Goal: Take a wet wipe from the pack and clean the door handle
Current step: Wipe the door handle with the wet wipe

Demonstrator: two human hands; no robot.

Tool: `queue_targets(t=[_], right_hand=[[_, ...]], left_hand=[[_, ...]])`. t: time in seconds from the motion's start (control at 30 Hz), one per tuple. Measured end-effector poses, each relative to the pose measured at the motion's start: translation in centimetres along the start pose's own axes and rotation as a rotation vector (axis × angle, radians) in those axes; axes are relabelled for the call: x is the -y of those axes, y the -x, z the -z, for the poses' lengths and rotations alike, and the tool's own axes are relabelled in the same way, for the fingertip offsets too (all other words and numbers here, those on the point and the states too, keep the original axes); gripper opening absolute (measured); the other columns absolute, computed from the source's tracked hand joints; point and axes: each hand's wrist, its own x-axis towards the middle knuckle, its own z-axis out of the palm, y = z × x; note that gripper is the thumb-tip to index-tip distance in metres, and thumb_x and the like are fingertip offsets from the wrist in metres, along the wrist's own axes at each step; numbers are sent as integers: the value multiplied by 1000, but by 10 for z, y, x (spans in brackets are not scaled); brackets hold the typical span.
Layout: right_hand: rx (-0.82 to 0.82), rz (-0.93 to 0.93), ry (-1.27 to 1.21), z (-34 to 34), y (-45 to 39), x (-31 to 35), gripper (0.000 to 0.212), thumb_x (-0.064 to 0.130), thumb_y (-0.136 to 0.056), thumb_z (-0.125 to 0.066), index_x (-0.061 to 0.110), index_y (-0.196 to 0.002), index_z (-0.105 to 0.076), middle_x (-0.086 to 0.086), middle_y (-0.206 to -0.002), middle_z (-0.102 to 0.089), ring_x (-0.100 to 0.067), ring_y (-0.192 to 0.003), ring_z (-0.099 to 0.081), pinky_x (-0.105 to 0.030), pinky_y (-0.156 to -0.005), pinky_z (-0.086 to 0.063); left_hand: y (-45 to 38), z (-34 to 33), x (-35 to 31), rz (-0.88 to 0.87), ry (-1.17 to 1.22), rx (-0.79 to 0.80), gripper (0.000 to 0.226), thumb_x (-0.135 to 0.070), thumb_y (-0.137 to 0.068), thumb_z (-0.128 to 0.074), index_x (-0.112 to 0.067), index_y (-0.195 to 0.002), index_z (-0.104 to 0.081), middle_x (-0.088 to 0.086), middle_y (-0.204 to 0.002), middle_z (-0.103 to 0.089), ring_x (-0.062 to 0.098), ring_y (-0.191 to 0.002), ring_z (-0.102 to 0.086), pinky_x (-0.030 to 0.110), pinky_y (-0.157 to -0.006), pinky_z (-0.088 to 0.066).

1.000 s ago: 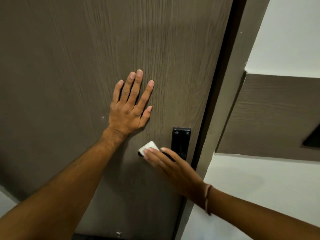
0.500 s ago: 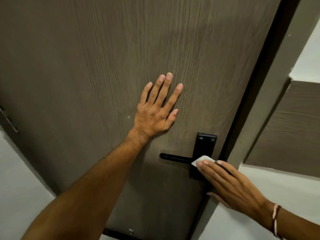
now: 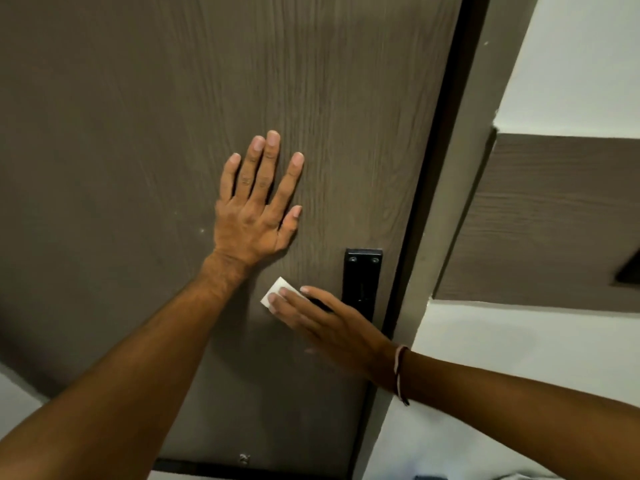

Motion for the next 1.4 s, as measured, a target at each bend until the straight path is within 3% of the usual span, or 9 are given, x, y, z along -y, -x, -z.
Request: queue_targets(t=[0.1, 0.23, 0.33, 0.5, 0.63, 0.77, 1.1, 1.27, 1.4], right_hand=[[-26, 3, 56, -10, 37, -15, 99, 64, -93, -48, 7, -165, -9, -18, -173, -8, -37, -160, -8, -48, -129, -15], [10, 30, 90, -17, 88, -39, 98, 65, -95, -44, 7, -164, -5, -17, -174, 4, -34, -161, 6, -51, -130, 5], [9, 11, 20, -19, 110, -53, 104, 65, -93, -51, 5, -164, -3, -16, -173, 0, -27, -161, -3, -45, -130, 6], [-4, 1, 48, -26, 124, -56, 101, 59, -94, -42, -1, -163, 0, -21, -172, 13, -34, -160, 13, -46, -130, 11], [-18, 76, 98, -25, 88, -31, 98, 67, -96, -35, 2, -164, -6, -23, -172, 4, -39, -160, 6, -52, -130, 4], [-70, 59, -22, -11, 28, -3, 105, 73, -88, -51, 7, -163, -19, -13, -171, -22, -29, -157, -24, -44, -127, -14], [-97, 34, -5, -7, 20, -7, 93, 49, -94, -59, 10, -164, -13, -9, -172, -22, -26, -158, -24, -42, -127, -22], [-9, 14, 125, -15, 93, -41, 94, 56, -97, -43, 5, -164, -1, -20, -172, 11, -36, -160, 13, -49, -130, 5], [-22, -71, -113, -16, 115, -48, 97, 50, -95, -57, 5, -164, -7, -14, -174, 9, -28, -161, 9, -43, -130, 3]], left_hand=[[-1, 0, 1, 0, -2, -9, 65, -42, -106, -31, -13, -163, -24, 27, -161, -35, 28, -161, -2, 48, -132, -8], [-2, 0, -1, 7, -2, -11, 65, -42, -105, -30, -13, -163, -23, 27, -160, -35, 27, -161, -1, 48, -131, -10], [-3, 1, -2, 11, -4, -14, 65, -43, -105, -29, -14, -163, -22, 28, -159, -38, 27, -160, -2, 48, -131, -10], [-3, 1, -3, 8, -15, -20, 64, -42, -105, -27, -15, -163, -19, 26, -159, -36, 27, -160, -2, 47, -132, -8], [-2, 0, -1, 13, -7, 0, 65, -43, -106, -26, -17, -164, -14, 24, -161, -28, 26, -161, 1, 47, -132, -7], [-1, 0, -2, 8, -3, 10, 64, -43, -106, -25, -17, -164, -15, 23, -162, -27, 26, -161, 0, 47, -132, -6], [-1, -3, -2, 6, 1, -19, 64, -41, -106, -27, -14, -164, -20, 26, -161, -32, 27, -161, -1, 47, -132, -6], [-1, -4, -2, 14, 24, -15, 64, -41, -106, -28, -16, -164, -19, 24, -163, -29, 26, -161, -1, 48, -132, -7], [0, -1, -3, 20, 26, 12, 65, -41, -106, -30, -17, -165, -17, 22, -164, -26, 26, -161, -1, 48, -132, -8]])
